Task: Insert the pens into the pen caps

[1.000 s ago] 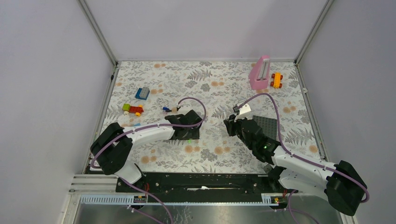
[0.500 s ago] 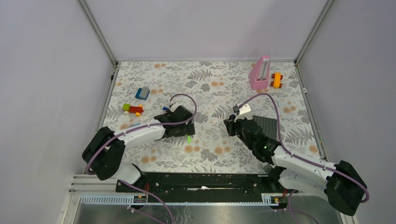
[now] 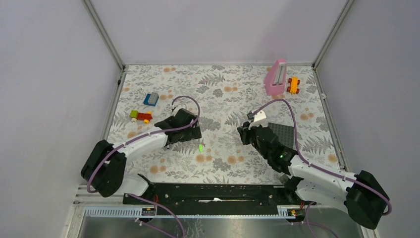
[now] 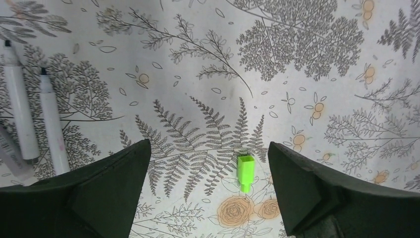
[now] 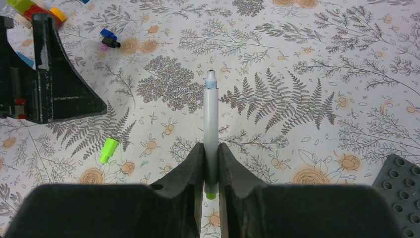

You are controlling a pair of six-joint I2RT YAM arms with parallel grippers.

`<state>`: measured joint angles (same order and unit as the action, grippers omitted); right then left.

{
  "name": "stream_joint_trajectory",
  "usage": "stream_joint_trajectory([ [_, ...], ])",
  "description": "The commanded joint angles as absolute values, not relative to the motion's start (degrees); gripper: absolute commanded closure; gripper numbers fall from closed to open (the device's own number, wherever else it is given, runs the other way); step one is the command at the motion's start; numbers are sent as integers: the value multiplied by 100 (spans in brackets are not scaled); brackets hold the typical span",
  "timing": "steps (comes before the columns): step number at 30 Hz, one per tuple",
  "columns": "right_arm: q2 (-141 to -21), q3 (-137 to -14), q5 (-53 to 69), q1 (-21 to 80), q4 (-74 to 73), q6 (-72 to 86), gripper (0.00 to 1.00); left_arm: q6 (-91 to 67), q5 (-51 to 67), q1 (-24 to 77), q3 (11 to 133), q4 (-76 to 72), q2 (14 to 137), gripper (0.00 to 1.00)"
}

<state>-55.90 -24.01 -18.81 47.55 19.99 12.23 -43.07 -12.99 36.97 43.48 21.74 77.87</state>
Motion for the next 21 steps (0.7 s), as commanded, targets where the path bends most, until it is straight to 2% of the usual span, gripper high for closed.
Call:
stream_joint_trajectory([
  [1, -5568, -2430, -1893, 4709, 2233, 1197, 100, -4151, -988, 3749, 4575, 2153, 7976, 1],
  [7, -5557, -2426, -1890, 4713, 2246, 1203, 100, -4413, -1106, 4034, 4826, 2526, 8290, 2],
  [13, -5570, -2435, -1885, 4711, 2224, 1201, 100, -4524, -1430, 4478, 5395, 3038, 8854, 9],
  [21, -5581, -2450, -1879, 4711, 2215, 1206, 100, -4740, -1761, 4772, 5933, 3541, 9524, 30],
])
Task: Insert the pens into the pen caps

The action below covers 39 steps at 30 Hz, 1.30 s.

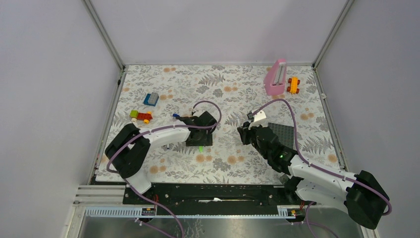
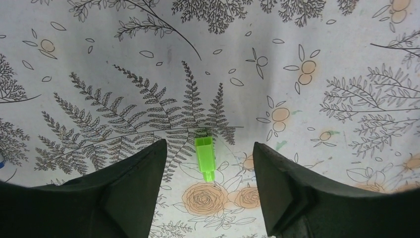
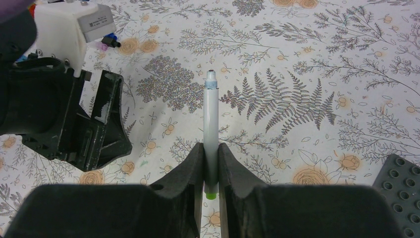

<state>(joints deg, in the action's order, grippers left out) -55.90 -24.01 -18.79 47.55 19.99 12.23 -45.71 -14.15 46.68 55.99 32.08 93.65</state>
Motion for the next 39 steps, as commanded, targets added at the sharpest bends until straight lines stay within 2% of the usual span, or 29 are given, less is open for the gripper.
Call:
stream_joint_trajectory([
  [1, -5589, -2460, -1881, 4711, 2215, 1204, 100, -4756, -1758, 4790, 5940, 3535, 9551, 32],
  [6, -5599, -2463, -1881, 4711, 2207, 1198, 100, -4807, -1746, 4848, 5958, 3540, 9663, 45],
  [18, -5604, -2470, -1883, 4709, 2206, 1203, 100, -4851, -1736, 4895, 5941, 3533, 9820, 65],
  [25, -5643, -2490, -1756, 4710, 2206, 1165, 100, -4860, -1785, 4903, 5828, 3524, 9677, 100],
  [39, -5968, -2724, -1426, 4711, 2093, 1042, 100, -4500, -2321, 4904, 4902, 2748, 8004, 100],
])
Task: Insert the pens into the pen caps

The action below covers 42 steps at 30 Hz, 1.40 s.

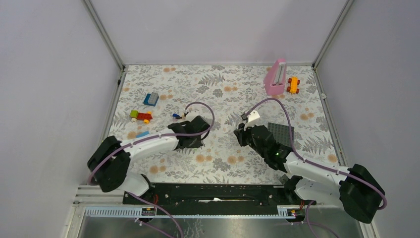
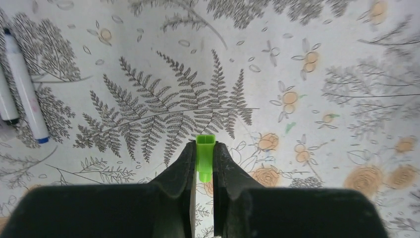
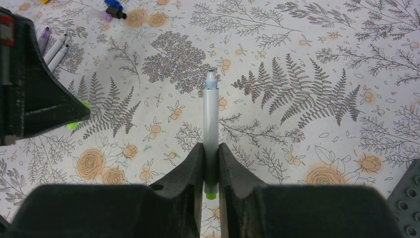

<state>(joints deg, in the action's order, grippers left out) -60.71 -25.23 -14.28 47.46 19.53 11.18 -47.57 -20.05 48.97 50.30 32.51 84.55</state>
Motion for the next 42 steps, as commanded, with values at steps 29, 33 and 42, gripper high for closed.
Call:
stream_joint_trajectory([
  [29, -5474, -3228, 1342, 4728, 2901, 2550, 100, -4236, -30, 3621, 3673, -570, 4655, 100],
  [33, -5485, -3313, 1870, 4783, 3071, 2652, 100, -4278, 508, 3619, 3629, -1015, 4447, 100],
  [42, -5584, -3499, 2215, 4993, 3217, 2881, 100, -4668, 1431, 3621, 3366, -2113, 4315, 100],
])
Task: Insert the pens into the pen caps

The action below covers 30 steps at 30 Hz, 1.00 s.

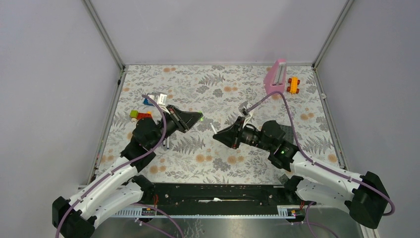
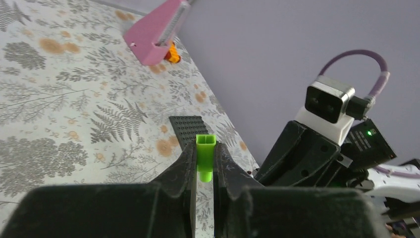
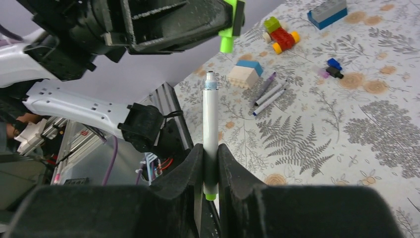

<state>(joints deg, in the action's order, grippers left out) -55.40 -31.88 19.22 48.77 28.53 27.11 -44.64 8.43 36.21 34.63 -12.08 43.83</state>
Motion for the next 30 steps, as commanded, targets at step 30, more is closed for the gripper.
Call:
stream_joint_trajectory([
  [30, -5785, -3648, 1882, 5256, 3130, 2832, 100, -5370, 1774, 3630, 2936, -2972, 4350, 100],
])
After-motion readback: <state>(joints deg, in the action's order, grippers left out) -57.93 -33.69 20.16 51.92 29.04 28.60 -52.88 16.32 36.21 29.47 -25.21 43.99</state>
